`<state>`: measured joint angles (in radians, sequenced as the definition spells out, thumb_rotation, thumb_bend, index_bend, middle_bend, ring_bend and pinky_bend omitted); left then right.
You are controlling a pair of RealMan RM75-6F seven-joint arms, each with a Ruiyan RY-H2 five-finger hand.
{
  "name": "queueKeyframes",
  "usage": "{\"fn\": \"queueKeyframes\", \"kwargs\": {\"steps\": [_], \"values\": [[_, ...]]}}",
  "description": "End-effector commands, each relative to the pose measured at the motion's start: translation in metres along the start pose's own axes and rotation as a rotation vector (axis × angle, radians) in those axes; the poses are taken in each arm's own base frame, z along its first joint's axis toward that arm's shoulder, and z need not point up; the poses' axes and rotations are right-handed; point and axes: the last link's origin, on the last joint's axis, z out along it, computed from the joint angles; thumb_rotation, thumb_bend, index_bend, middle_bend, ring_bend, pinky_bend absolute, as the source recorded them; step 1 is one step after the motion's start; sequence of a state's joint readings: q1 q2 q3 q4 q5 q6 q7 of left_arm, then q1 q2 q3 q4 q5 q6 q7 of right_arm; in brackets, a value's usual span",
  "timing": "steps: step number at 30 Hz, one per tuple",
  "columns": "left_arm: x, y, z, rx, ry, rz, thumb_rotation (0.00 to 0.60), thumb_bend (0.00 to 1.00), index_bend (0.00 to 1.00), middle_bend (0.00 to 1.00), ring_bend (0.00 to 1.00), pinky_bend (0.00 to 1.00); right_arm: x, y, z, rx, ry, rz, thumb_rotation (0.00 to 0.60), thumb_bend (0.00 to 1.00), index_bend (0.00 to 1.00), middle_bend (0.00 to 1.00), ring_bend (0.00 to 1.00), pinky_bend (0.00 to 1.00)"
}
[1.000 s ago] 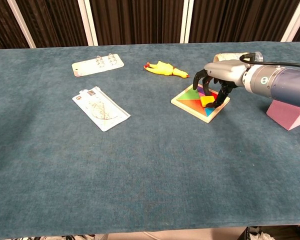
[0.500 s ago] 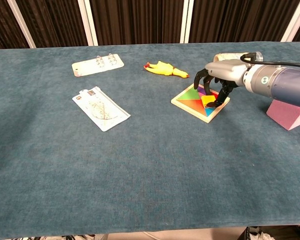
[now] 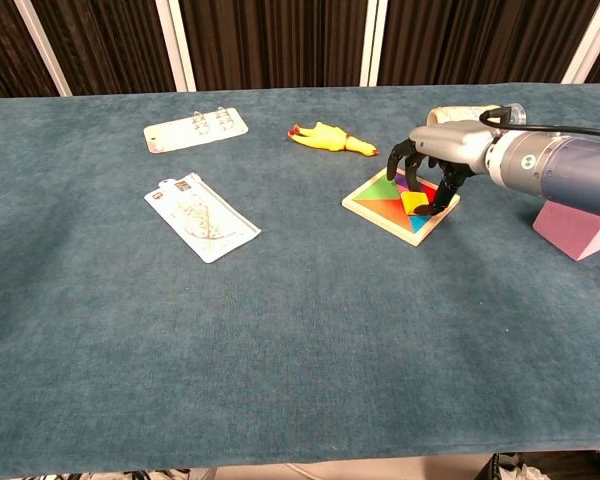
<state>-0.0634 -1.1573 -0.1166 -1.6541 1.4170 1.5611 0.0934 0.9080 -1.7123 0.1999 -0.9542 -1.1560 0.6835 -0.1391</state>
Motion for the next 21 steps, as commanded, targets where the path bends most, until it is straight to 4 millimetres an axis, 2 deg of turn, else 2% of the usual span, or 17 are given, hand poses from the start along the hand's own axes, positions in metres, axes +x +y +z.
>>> {"fn": "queueKeyframes", "kwargs": {"steps": [1,14,21], "values": [[0.0,0.0,0.0,0.0,-0.001,0.0,0.6,0.23,0.15,0.04,0.0,0.0,0.0,0.0,0.0,-0.001,0.001,-0.001,0.6,0.22,0.3,0.41,0.2,0.22],[0.0,0.0,0.0,0.0,-0.002,0.004,0.6,0.23,0.15,0.04,0.0,0.0,0.003,-0.003,-0.004,0.013,0.009,0.007,0.6,0.22,0.3,0.32,0.18,0.22],[-0.001,-0.001,0.0,0.002,-0.004,0.002,0.6,0.23,0.15,0.04,0.0,0.0,0.018,-0.001,-0.013,0.017,0.07,0.023,0.6,0.21,0.28,0.28,0.18,0.22]]}}
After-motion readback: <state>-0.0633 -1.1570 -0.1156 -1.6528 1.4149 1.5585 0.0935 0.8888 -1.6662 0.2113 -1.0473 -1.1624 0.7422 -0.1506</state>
